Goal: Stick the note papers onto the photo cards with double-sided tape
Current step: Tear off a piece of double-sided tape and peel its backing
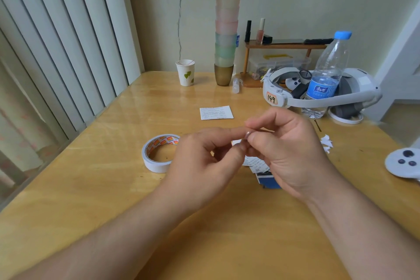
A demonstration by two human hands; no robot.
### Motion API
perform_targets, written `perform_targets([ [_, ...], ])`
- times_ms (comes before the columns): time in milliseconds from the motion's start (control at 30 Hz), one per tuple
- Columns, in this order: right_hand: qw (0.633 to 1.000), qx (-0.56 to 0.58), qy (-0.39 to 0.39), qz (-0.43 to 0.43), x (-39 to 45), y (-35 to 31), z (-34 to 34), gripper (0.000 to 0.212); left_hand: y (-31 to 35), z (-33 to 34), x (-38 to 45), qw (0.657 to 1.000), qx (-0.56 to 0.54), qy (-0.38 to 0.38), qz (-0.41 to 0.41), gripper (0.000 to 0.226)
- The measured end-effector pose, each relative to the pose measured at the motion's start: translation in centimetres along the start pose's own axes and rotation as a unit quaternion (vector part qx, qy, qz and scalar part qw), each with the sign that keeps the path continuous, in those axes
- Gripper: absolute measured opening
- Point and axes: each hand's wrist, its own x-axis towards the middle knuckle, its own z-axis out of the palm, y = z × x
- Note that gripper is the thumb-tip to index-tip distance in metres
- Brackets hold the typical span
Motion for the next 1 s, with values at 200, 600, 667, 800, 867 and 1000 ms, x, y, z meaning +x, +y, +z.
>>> perform_targets([
  [200,0.998,0.052,-0.036,0.001,-0.1,-0.1,0.1,0.022,-0.2,-0.1,0.1,0.998,0.042,0.02,0.044,0.019],
  [600,0.999,0.035,-0.024,-0.029,-0.1,0.3,0.1,0.021,0.5,0.3,-0.1,0.996,-0.088,-0.002,-0.028,0.02],
  [667,0.999,0.018,-0.035,-0.033,0.0,0.1,-0.2,0.022,0.5,0.3,-0.1,0.995,-0.092,-0.007,-0.037,0.02],
  [800,0.995,-0.061,-0.038,-0.07,0.0,-0.1,-1.0,0.013,0.4,0.3,-0.1,0.997,-0.076,-0.014,-0.031,0.02],
  [867,0.98,-0.154,-0.038,-0.119,0.0,-0.1,-1.3,0.012,0.4,0.2,-0.1,0.998,-0.053,-0.001,-0.028,0.02],
  [1000,0.958,-0.225,-0.046,-0.173,0.1,0.1,-1.5,0.009,0.5,0.0,0.0,0.998,-0.04,0.012,-0.047,0.021],
])
